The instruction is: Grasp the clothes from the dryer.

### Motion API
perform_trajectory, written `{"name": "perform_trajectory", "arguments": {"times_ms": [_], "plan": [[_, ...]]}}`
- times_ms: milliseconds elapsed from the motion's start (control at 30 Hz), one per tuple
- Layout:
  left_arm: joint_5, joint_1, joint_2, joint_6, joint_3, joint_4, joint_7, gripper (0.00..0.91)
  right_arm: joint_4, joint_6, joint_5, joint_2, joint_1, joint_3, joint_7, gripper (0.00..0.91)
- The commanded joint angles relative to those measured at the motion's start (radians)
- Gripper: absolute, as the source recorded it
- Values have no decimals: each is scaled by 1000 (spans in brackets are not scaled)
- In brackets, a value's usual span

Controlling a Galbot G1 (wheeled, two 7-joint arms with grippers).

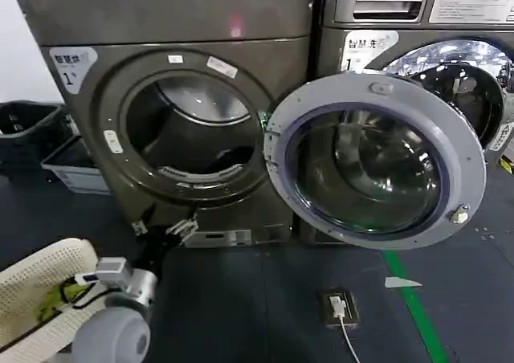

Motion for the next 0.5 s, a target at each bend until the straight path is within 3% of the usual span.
{"name": "perform_trajectory", "arguments": {"times_ms": [33,500], "plan": [[0,-2,-1,0,0,0,0,907,3,21,3,2,0,-1,-11,907],[0,-14,-6,-2,3,9,2,907,6,32,3,6,2,1,-17,907]]}}
